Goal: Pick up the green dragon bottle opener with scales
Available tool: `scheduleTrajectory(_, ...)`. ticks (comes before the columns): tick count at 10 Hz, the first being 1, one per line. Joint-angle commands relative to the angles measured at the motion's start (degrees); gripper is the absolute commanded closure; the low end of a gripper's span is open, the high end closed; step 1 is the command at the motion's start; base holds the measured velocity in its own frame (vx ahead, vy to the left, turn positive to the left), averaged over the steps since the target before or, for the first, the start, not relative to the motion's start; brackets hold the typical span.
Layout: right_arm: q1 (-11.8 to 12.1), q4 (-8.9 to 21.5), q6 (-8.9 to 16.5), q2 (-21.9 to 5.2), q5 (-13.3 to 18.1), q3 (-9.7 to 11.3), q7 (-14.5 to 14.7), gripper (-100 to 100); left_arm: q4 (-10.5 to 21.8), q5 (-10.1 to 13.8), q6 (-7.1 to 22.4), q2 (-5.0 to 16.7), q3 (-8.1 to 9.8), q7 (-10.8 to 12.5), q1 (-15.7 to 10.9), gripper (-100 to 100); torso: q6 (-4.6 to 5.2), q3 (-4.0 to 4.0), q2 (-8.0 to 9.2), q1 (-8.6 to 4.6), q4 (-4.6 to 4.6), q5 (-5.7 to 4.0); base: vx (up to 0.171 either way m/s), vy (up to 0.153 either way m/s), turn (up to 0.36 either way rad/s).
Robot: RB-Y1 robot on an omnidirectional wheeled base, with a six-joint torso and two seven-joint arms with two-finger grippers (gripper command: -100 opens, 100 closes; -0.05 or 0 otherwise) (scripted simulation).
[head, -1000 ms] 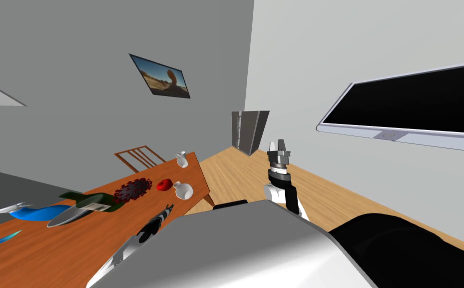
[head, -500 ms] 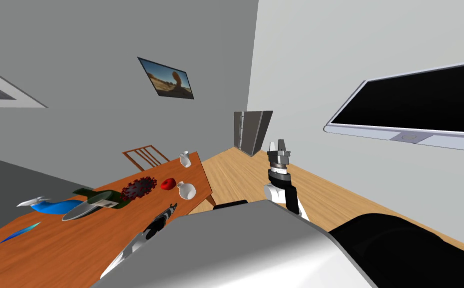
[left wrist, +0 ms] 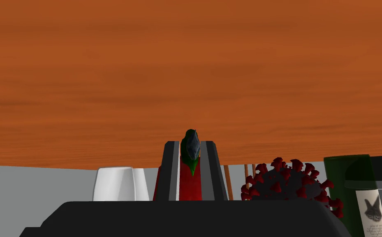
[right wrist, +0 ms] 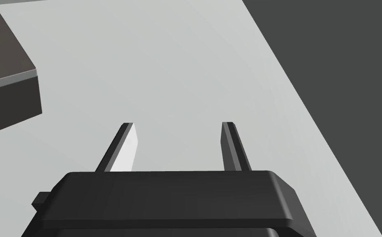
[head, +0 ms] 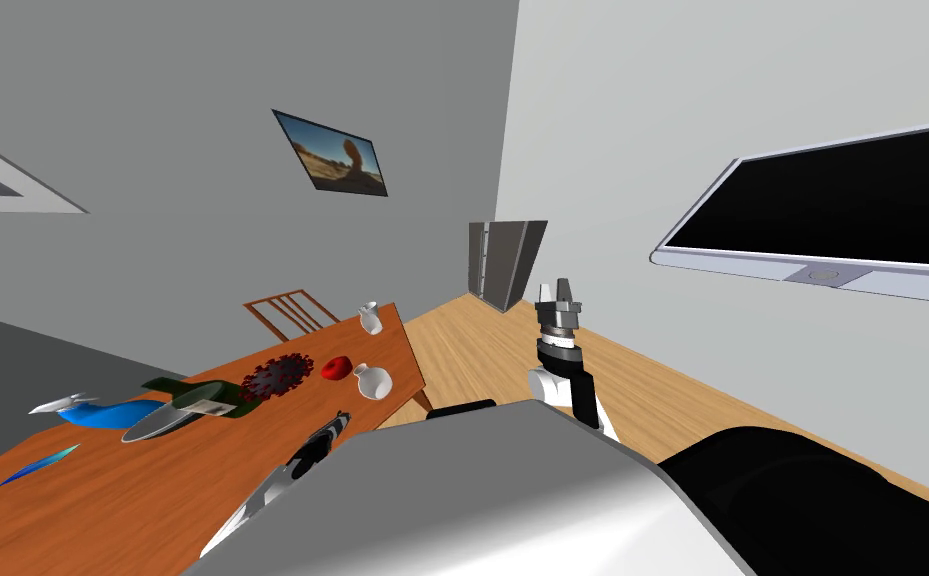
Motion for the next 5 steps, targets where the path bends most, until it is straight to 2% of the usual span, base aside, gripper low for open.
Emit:
scheduleTrajectory(1, 0.0, 0.0, 0.0, 0.0, 0.0, 0.0, 0.0, 0, 0.0, 0.0, 0.0, 0.0, 0.0, 0.0, 0.0, 0, 0.0, 0.0, 0.0, 0.0, 0.0, 0.0, 0.0, 0.0, 0.0)
scheduleTrajectory(2, 0.0, 0.0, 0.0, 0.0, 0.0, 0.0, 0.0, 0, -1.48, 1.71, 0.71, 1.99, -1.48, 1.4, 1.09, 100, 0.0, 0.0, 0.0, 0.0, 0.0, 0.0, -0.055, -0.046, -0.131)
scheduleTrajectory(3, -0.01, 0.0, 0.0, 0.0, 0.0, 0.01, 0.0, 0, -2.1, 2.56, 1.07, 2.95, -2.11, 2.11, 1.65, 100, 0.04, 0.09, 0.16, -0.16, 0.04, -0.04, -0.068, -0.074, -0.144)
scheduleTrajectory(4, -0.01, 0.0, 0.0, 0.01, 0.0, 0.01, 0.0, 0, -1.73, 2.18, 1.08, 2.57, -2.03, 1.74, 1.1, 100, 0.02, 0.13, 0.23, -0.27, 0.05, -0.07, -0.025, -0.031, -0.019)
scheduleTrajectory(5, 0.0, 0.0, 0.0, 0.0, 0.0, 0.0, 0.0, 0, -1.71, 2.29, 1.06, 2.7, -2.11, 1.94, 1.09, 0, -0.01, 0.08, 0.14, -0.17, 0.03, -0.05, -0.005, -0.006, 0.004)
